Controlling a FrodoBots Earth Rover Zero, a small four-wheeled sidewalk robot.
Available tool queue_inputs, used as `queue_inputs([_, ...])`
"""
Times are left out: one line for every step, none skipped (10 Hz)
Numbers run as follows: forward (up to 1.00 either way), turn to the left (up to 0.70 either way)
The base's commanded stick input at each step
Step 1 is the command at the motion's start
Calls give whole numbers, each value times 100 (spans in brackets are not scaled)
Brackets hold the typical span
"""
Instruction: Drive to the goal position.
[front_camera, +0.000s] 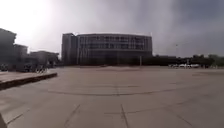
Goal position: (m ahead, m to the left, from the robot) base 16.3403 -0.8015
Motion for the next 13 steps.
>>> queue_inputs([98, 0])
queue_inputs([99, 0])
queue_inputs([98, 0])
queue_inputs([98, 0])
queue_inputs([98, 0])
queue_inputs([99, 0])
queue_inputs([98, 0])
queue_inputs([98, 0])
queue_inputs([98, 0])
queue_inputs([98, 0])
queue_inputs([99, 0])
queue_inputs([98, 0])
queue_inputs([99, 0])
